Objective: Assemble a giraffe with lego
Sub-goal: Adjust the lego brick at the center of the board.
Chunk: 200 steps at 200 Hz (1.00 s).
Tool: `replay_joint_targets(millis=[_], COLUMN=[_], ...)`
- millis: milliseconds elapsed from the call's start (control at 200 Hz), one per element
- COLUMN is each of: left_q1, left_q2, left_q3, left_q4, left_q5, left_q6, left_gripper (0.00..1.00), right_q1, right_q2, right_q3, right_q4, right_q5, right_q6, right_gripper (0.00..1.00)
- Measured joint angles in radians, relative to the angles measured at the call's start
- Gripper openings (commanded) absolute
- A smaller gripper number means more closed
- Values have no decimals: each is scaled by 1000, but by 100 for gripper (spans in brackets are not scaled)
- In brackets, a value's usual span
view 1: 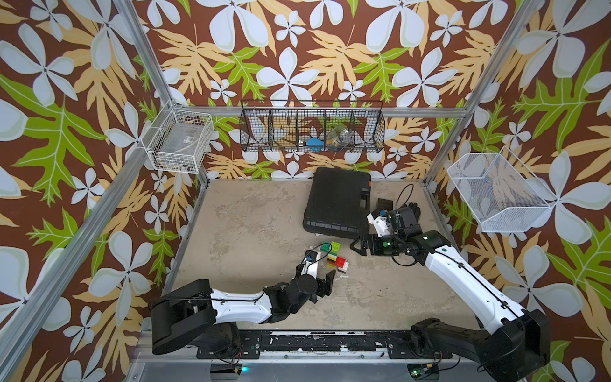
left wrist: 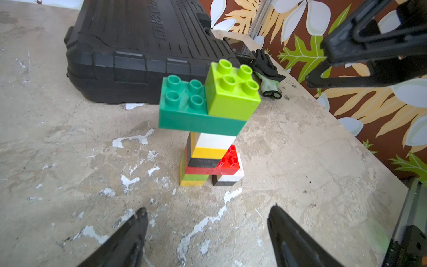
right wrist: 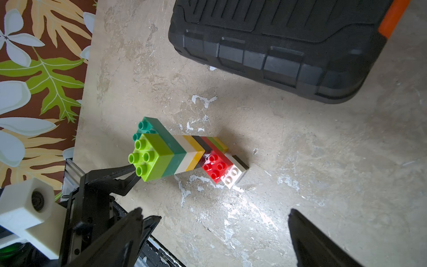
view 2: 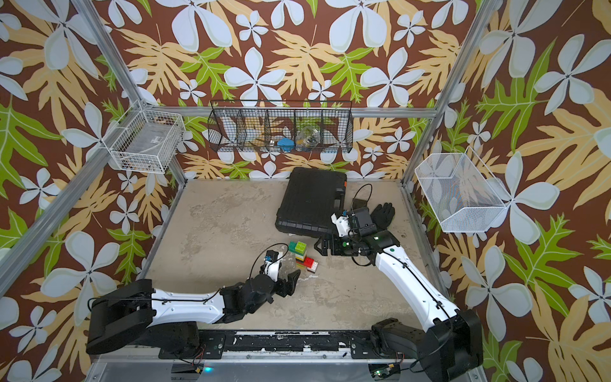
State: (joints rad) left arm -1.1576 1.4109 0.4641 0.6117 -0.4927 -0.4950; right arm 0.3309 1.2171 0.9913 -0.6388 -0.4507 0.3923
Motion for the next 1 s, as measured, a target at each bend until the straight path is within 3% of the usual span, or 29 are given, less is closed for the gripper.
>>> replay_joint_targets(millis=[540,1001], left_q1=[3,53], left_q2=[229,353], left_q3=[91,106], left_q4=[194,300], left_q5=[-86,-108], left_q6=[41,43], left_gripper=[82,71], right_q1=[-12,-55], right_q2=[1,4], right_q3=[-45,-45], right_q4=[-12,-26], right_q5=[-26,-49], right_q6=[-4,-30], right_gripper=[100,99])
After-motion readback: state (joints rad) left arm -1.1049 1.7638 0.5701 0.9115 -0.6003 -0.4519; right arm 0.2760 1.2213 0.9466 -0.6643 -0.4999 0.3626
